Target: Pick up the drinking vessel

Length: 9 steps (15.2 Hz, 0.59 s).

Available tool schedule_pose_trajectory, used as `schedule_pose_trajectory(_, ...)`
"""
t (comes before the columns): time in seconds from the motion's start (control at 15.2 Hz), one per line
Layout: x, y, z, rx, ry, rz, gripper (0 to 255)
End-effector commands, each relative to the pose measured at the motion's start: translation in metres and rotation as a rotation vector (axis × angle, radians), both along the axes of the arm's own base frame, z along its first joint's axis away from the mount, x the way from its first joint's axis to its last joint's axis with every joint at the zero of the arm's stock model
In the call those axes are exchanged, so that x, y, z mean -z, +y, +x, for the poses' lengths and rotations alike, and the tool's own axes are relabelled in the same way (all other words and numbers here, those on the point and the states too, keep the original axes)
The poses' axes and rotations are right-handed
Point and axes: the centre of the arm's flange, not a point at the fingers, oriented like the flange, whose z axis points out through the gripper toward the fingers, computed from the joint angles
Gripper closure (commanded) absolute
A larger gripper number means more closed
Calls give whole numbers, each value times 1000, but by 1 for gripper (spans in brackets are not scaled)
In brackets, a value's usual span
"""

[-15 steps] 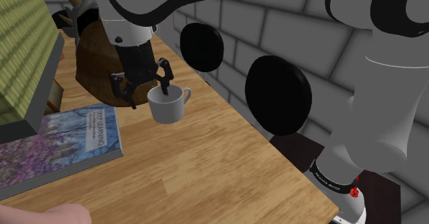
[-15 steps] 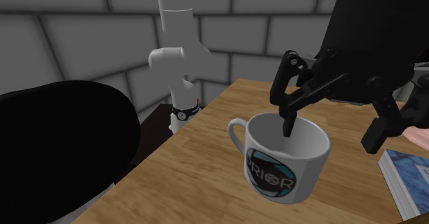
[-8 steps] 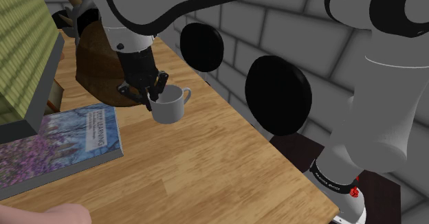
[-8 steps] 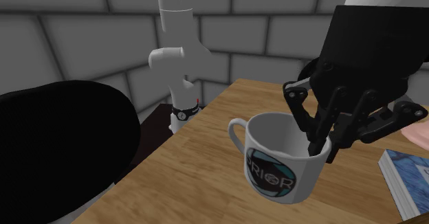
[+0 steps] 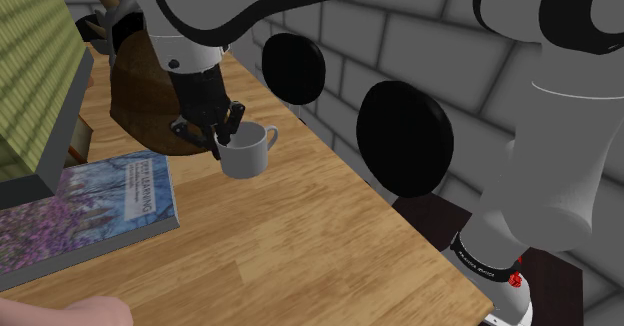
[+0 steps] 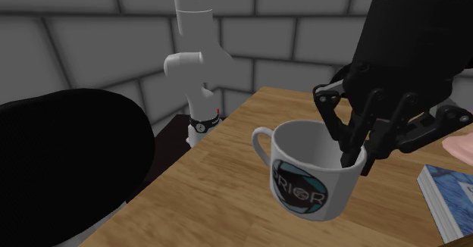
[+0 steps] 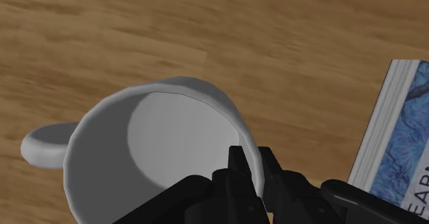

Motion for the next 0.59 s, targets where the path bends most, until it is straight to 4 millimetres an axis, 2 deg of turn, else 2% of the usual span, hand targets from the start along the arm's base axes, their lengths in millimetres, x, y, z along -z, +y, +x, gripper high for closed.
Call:
schedule_pose_trajectory(0.0,-10,0,1,0,0,0,255)
schedule_pose_trajectory(0.53,-52,0,1,0,0,0,255)
